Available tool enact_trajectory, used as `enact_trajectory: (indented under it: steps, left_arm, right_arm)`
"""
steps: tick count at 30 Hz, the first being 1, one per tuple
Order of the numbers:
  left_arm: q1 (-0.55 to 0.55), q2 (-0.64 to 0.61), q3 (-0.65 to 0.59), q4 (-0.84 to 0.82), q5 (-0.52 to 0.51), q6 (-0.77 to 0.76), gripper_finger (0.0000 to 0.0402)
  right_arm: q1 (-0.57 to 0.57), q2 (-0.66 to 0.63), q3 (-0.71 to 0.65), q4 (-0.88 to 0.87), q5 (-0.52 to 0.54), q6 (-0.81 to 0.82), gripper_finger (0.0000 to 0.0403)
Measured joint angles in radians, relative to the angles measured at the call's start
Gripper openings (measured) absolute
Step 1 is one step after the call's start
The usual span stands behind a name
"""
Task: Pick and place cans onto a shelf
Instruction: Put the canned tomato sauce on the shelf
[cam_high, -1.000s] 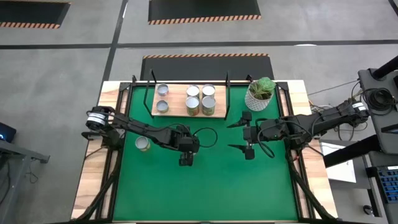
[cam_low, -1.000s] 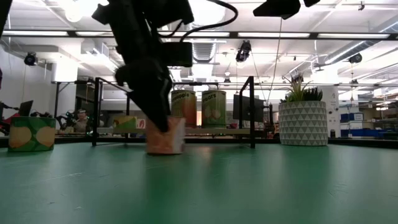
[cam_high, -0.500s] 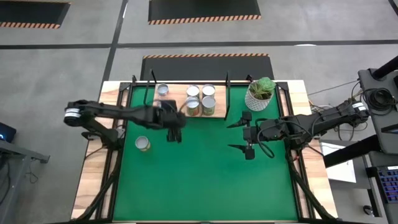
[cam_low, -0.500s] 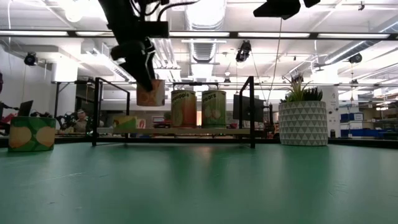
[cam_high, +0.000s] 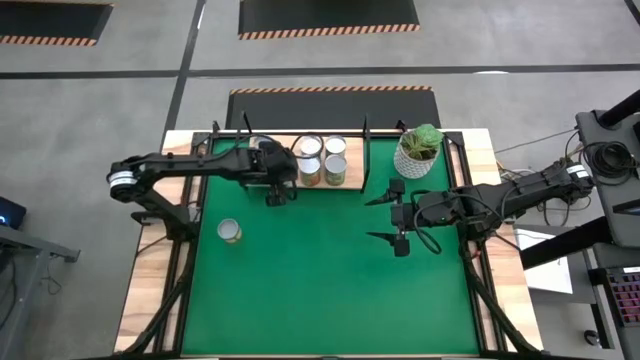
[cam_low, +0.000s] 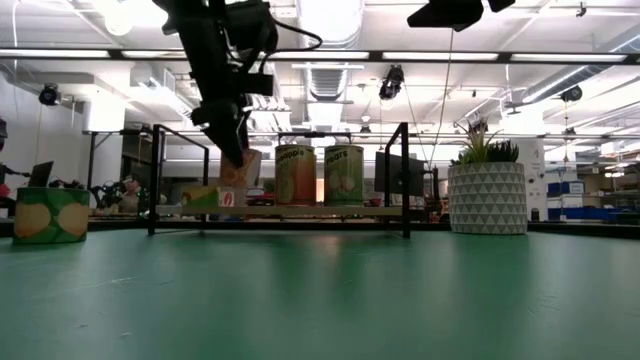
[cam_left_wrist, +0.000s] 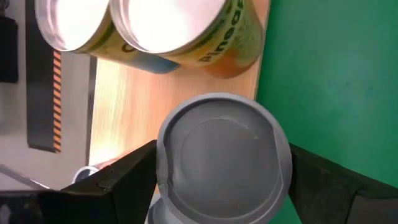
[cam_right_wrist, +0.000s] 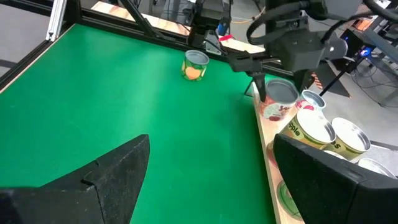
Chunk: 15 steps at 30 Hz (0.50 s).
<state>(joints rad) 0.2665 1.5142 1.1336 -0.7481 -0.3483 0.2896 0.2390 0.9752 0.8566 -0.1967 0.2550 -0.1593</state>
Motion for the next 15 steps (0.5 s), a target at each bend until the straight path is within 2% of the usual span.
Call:
enact_trajectory:
  steps: [4,11,15]
  left_arm:
    - [0.031,0.016,-0.002,0.0,0.001,0.059,0.0298]
    - [0.082,0.042,-0.005,0.036,0.002,0.074,0.0311]
    - [0.099,0.05,-0.005,0.041,0.047,0.088,0.0313]
  right_arm:
    - [0.0,0.0,0.0,0.0,0.0,-0.009,0.0329]
    - [0.0,0.0,0.0,0.0,0.0,-0.016,0.0329]
    - [0.0,0.0,0.0,0.0,0.0,-0.016,0.0329]
